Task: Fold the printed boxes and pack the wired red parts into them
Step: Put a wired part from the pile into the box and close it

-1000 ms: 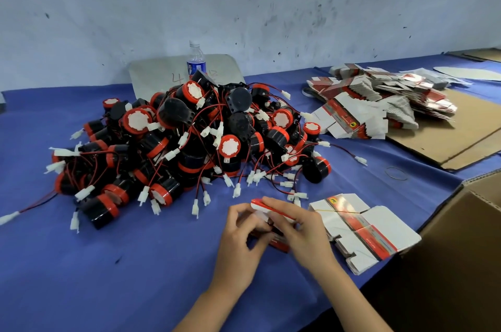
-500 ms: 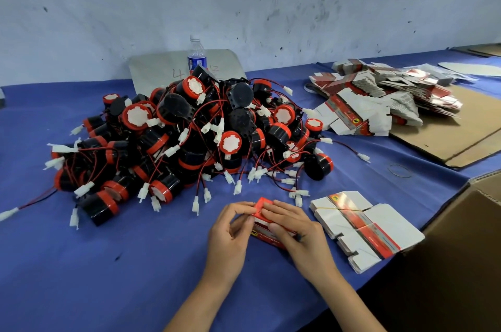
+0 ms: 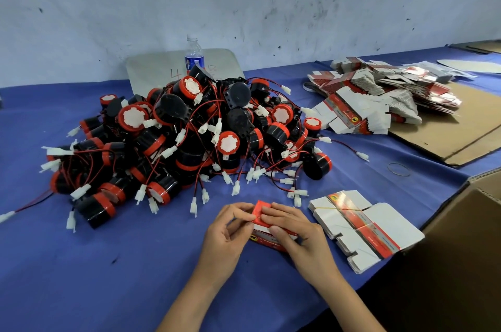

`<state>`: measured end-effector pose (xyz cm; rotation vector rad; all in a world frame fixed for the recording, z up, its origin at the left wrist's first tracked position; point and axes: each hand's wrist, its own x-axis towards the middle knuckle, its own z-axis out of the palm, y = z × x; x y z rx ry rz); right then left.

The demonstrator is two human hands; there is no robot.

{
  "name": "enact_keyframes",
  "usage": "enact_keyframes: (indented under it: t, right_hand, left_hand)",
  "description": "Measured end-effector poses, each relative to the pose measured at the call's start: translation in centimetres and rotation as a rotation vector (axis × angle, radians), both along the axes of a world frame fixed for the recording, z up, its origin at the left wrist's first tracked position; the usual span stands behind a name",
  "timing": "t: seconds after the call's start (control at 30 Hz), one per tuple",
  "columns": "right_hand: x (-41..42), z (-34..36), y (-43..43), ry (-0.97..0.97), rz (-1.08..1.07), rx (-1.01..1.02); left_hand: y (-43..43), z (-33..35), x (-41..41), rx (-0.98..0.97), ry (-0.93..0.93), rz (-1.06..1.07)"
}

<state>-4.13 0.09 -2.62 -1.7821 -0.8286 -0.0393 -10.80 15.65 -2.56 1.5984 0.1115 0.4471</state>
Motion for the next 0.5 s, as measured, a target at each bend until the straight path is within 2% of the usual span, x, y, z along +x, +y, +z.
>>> enact_keyframes:
  t: [0.2,0.33,0.5]
  right_hand:
    - [0.1,-0.4,-0.1,-0.076,-0.005,-0.054]
    - [0.3,-0.2,-0.8,-0.137,0.025,-0.220]
    - [0.1,0.4,-1.8,-0.302,0.075,-0.392]
  left_hand:
    - [0.3,-0.2,-0.2,0.138,-0.026,0.018]
    - [0.6,-0.5,-0.3,0.320,-0.061,0.047]
    - [0.6,-0.6,-0.3,0.444,-0.077,0.093]
